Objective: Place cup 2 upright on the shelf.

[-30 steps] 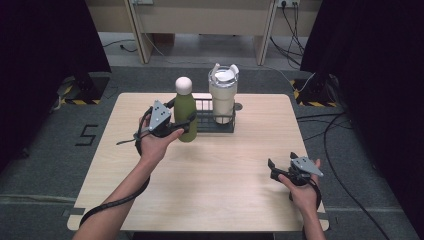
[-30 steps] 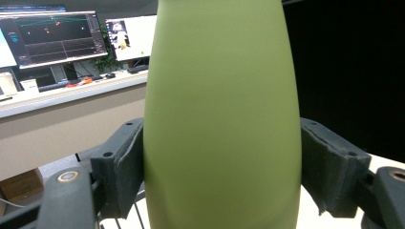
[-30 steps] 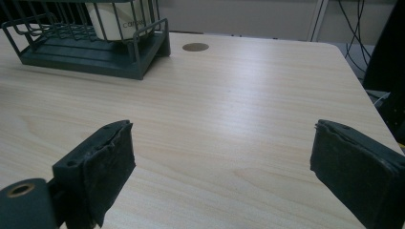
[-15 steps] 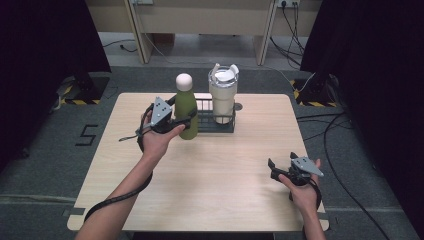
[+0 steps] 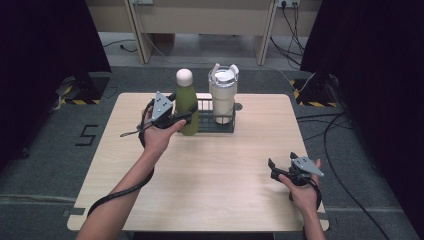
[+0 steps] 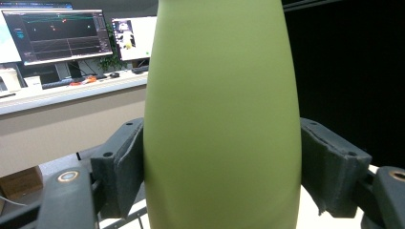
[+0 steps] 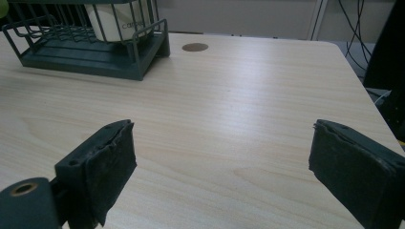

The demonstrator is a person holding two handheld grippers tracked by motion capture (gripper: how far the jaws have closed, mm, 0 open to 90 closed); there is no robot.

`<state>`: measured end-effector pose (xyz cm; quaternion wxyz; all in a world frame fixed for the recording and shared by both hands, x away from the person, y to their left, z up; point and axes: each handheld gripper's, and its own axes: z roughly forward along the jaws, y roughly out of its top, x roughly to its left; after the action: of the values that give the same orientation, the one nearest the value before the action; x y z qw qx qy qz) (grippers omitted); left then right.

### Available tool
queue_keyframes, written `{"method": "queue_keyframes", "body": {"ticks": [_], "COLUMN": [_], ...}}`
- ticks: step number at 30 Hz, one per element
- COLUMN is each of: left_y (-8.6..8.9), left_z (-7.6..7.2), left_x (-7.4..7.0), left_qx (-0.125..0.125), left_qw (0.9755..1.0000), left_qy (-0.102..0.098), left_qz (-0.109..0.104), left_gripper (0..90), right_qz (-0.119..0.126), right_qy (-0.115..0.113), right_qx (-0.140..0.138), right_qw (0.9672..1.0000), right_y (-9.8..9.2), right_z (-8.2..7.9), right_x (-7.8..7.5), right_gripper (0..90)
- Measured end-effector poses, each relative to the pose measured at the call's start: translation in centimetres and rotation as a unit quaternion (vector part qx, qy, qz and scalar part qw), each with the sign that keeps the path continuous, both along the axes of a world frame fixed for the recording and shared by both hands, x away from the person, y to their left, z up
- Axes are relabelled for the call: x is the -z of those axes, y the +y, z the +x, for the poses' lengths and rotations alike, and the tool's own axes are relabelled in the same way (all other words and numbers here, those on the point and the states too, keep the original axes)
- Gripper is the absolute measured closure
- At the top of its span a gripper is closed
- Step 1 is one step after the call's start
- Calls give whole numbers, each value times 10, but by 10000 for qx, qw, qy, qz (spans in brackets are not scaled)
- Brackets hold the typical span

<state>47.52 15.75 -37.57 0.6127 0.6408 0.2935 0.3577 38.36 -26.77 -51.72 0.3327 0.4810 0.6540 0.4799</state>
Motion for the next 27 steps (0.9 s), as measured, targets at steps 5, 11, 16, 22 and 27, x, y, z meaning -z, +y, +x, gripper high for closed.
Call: {"method": "queue_keyframes", "body": {"ticks": [5, 11, 16, 22, 27], "left_y": [0, 1, 1, 1, 1], "left_z": [4, 9, 13, 17, 20], "left_x": [-2, -6, -9, -11, -12], "left_qx": [-33, -67, -97, -122, -141], "left_qw": [10000, 10000, 9999, 9999, 9999], "left_qy": [-2, -13, -30, -33, -22], "left_qz": [-32, -60, -58, -60, -63], "left_gripper": [235, 234, 235, 235, 235], "right_qz": [-21, -11, -3, 0, 15], "right_qy": [-7, -10, -4, -1, -1], "right_qx": [-7, -5, -6, -10, -4], "right_qw": [10000, 10000, 10000, 10000, 10000], "right_y": [0, 0, 0, -1, -1], "right_z": [0, 0, 0, 0, 0], "right_x": [0, 0, 0, 0, 0], "right_gripper": [88, 89, 90, 91, 92]}}
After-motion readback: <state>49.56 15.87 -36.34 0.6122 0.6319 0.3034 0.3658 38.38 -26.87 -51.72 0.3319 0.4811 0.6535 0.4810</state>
